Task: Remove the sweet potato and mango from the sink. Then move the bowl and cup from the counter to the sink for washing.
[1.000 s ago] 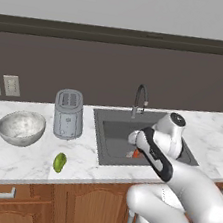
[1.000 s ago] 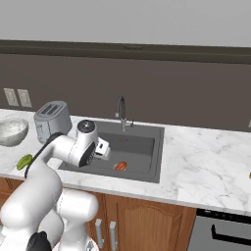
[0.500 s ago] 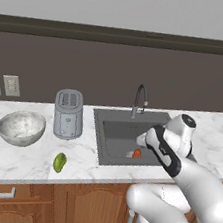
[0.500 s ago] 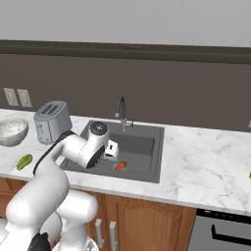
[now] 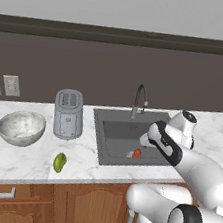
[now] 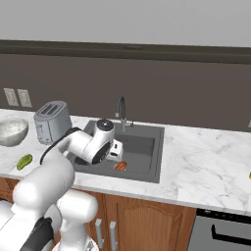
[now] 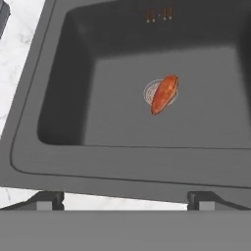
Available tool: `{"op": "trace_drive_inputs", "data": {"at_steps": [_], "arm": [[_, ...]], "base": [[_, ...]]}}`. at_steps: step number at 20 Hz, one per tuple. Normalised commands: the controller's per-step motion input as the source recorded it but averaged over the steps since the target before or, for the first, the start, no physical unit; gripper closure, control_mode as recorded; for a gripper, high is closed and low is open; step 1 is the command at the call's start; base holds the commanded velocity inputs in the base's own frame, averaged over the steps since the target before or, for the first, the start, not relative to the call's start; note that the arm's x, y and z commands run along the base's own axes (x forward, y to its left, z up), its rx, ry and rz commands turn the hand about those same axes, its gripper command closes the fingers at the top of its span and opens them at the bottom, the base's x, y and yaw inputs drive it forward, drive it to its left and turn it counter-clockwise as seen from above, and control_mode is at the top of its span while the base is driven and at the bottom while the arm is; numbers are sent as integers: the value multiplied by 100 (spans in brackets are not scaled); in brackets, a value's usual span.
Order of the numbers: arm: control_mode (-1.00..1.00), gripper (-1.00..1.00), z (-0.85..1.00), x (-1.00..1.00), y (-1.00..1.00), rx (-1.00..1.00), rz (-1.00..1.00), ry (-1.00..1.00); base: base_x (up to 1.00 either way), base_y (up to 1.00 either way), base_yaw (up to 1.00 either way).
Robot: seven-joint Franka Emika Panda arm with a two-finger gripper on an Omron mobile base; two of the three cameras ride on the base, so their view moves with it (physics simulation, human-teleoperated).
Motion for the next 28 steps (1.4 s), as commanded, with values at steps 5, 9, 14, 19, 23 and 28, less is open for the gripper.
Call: {"op": "trace_drive_inputs", "data": {"at_steps": [5,9,14,19,23,28], "arm": [[-100,-100,0,12,-10,-2,1,6],[-100,-100,0,9,-10,-2,2,0],[-100,-100,-3,6,-9,-2,1,-1],[-100,-100,-6,11,-6,-4,3,0],[-100,-100,-9,11,-3,-4,4,0],[-100,-100,-8,11,-4,-2,5,0]], "base": [[0,0,0],[0,0,0],[0,0,0],[0,0,0],[0,0,0],[0,0,0]]}}
